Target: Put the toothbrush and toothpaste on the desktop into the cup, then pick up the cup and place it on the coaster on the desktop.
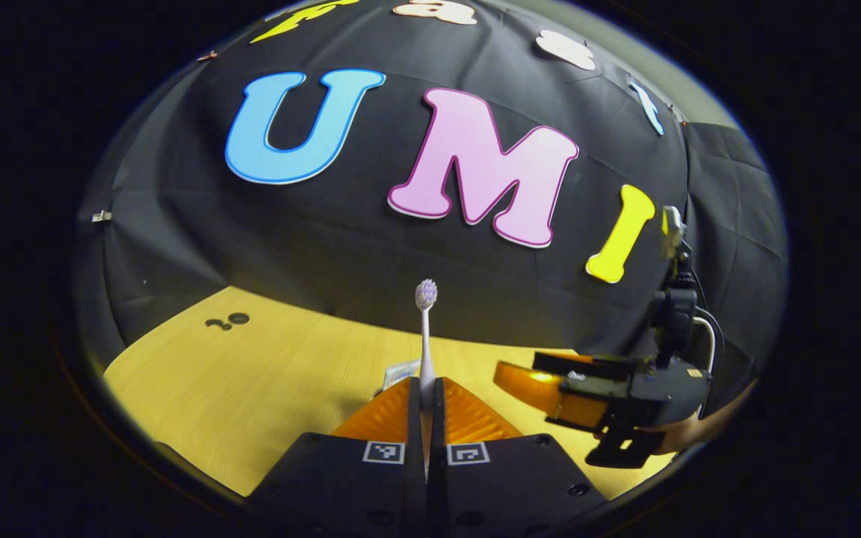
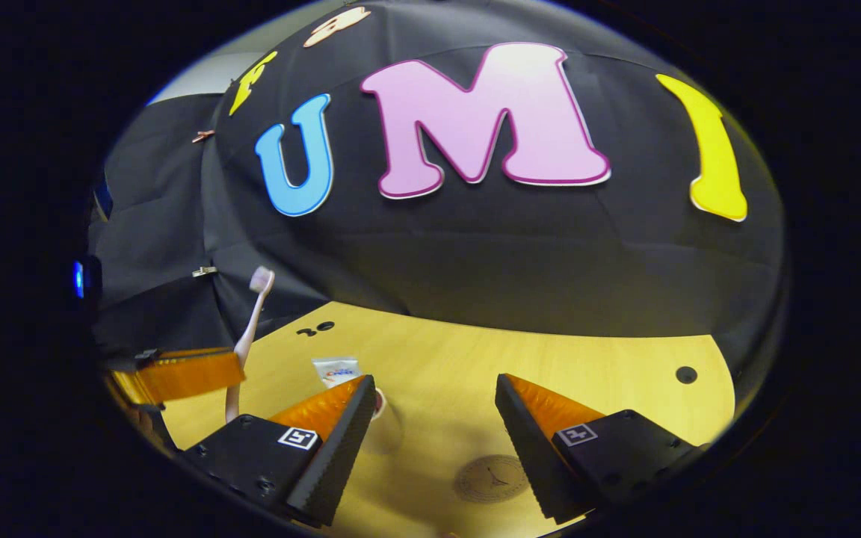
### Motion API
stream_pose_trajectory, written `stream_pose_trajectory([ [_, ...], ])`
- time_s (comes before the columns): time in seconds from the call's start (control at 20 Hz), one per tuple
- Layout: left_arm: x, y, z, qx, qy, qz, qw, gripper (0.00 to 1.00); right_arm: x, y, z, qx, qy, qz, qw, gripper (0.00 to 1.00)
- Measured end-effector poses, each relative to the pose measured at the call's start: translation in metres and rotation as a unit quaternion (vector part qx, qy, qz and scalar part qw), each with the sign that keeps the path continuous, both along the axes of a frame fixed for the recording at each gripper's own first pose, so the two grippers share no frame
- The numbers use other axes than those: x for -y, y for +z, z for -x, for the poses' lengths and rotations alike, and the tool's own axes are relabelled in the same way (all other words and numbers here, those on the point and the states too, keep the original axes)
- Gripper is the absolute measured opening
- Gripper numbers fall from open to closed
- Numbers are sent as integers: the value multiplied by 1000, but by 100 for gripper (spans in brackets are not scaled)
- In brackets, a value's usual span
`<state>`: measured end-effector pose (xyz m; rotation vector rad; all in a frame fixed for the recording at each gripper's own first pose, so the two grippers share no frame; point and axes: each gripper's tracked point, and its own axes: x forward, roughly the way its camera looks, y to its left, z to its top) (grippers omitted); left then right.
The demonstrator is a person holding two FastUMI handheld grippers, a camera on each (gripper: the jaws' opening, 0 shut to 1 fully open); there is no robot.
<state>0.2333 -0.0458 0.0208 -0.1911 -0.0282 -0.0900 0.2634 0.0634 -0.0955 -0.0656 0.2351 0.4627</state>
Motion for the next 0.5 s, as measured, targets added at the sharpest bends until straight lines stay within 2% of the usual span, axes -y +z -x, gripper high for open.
stream_pose_trajectory([
  [0.05, 1, 6, -10, 11, -4, -3, 1000, 6, 11, 0, -1, 1, -9, 1, 1000, 98],
  [0.5, 16, 7, -79, 77, -31, -36, 996, 6, 85, -23, 2, -12, -78, 30, 996, 98],
])
